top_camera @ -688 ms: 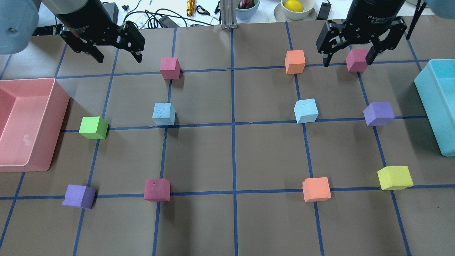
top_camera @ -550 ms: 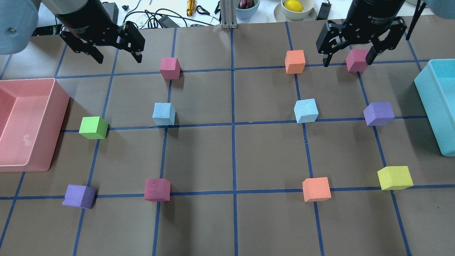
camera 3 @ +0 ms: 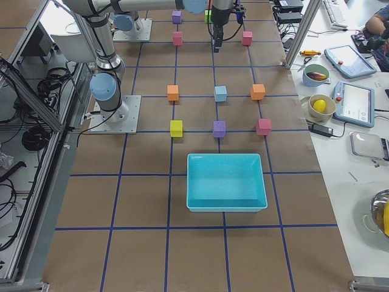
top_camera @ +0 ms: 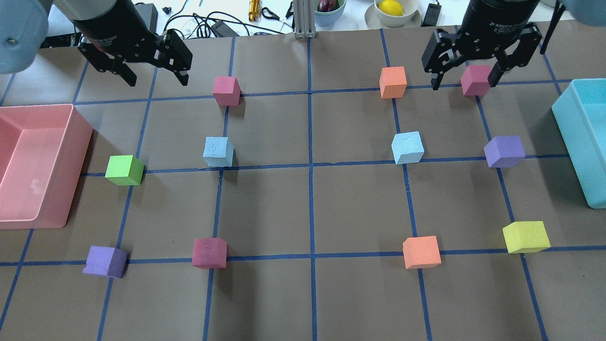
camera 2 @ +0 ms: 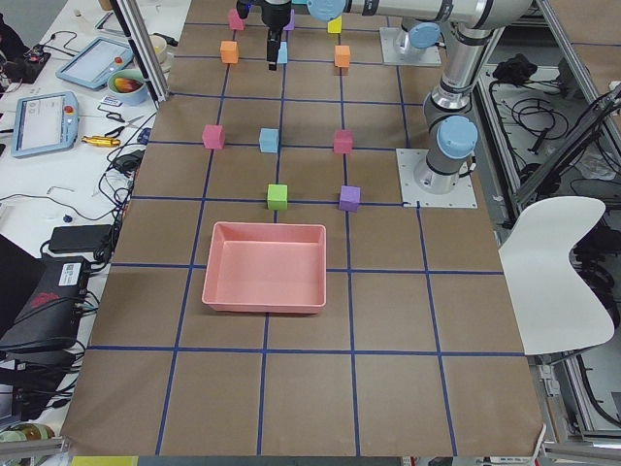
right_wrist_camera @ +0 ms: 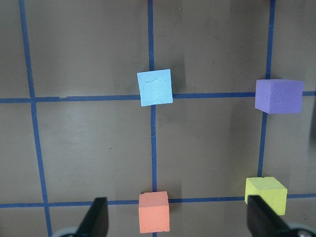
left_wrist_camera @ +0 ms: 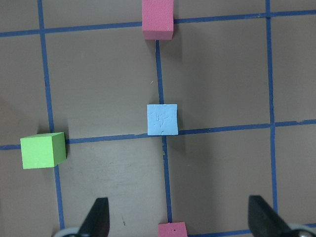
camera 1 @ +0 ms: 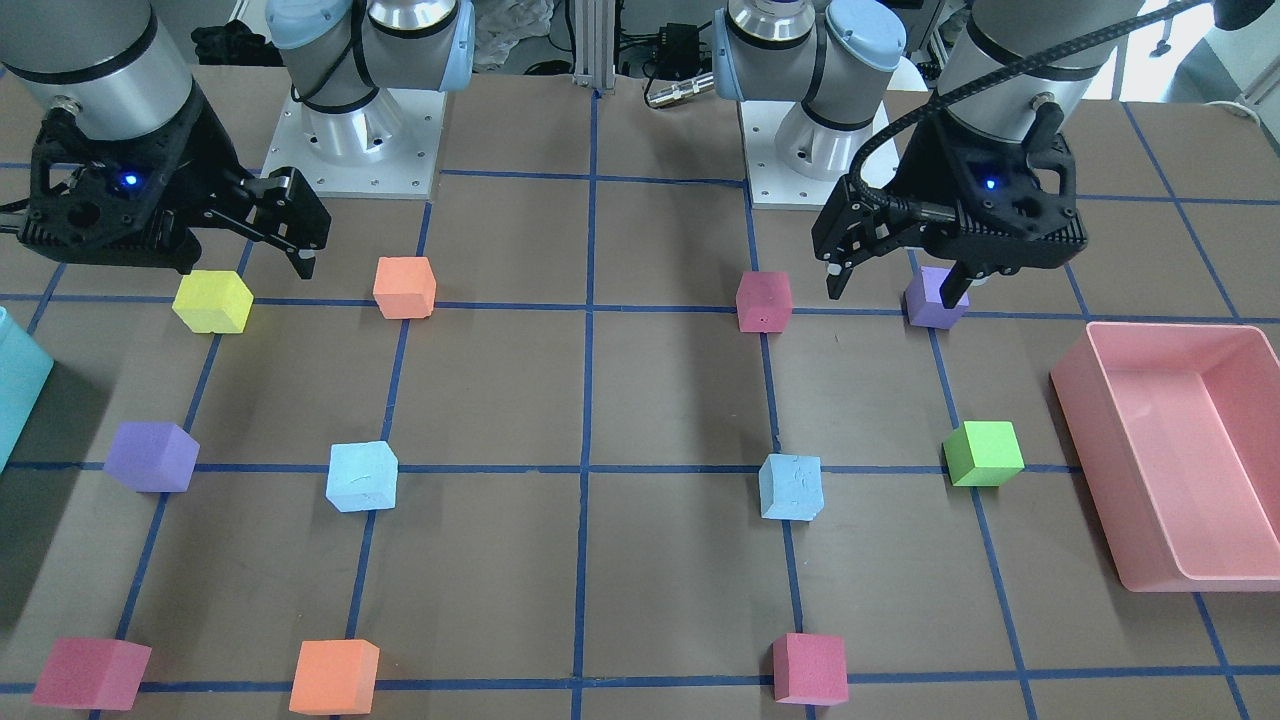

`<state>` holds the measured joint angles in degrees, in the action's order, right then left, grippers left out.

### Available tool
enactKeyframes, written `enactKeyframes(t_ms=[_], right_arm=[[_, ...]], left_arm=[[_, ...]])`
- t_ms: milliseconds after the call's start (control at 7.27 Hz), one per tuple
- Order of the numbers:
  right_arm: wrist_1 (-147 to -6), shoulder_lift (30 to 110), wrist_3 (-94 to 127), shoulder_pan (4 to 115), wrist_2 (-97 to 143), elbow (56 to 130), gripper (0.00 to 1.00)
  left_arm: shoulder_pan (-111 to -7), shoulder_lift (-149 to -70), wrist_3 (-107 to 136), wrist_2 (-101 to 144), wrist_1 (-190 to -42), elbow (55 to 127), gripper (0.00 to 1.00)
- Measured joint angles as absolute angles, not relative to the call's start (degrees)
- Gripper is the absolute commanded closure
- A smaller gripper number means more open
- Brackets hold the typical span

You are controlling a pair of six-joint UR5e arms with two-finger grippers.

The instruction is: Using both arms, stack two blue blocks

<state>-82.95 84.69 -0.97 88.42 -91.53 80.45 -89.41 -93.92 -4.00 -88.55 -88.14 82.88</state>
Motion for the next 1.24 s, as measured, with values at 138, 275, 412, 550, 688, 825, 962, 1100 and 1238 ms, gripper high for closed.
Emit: enactKeyframes(t_ms=[138,275,412,550,688,825,962,1100,1238], right_arm=[[-82.91,84.51,-0.97,88.42,-91.54,80.48,0.00],[-82.91,84.28,-0.99,88.42,-91.54,80.53,0.00],[-82.98,83.93,-1.20,88.42,-91.54,80.56,0.00],[-83.33,83.17,-1.46,88.41,-91.54,80.58,0.00],[-83.88,81.53,-1.49,88.20,-91.47,80.59,0.00],[-86.21,78.52,-1.52,87.92,-91.43,80.59,0.00],[-91.20,74.82,-1.60,87.79,-91.48,80.59,0.00],[-95.53,71.67,-1.79,87.75,-91.47,80.84,0.00],[-97.67,69.67,-1.96,87.75,-91.35,81.99,0.00]], left_arm=[[-89.44,-93.66,-3.92,-88.55,-88.11,83.57,0.00],[-89.50,-93.74,-3.86,-88.50,-87.83,84.59,0.00],[-89.53,-94.42,-3.77,-88.43,-87.43,85.93,0.00],[-89.53,-95.46,-3.59,-88.37,-86.48,87.63,0.00],[-89.51,-96.75,-3.44,-88.34,-84.19,89.20,0.00],[-89.49,-98.49,-3.35,-88.33,-80.99,90.51,0.00],[-89.48,-100.66,-3.29,-88.33,-77.58,91.60,0.00],[-89.48,-103.04,-3.31,-88.33,-74.23,92.70,0.00],[-89.47,-105.19,-3.35,-88.33,-71.01,94.00,0.00]])
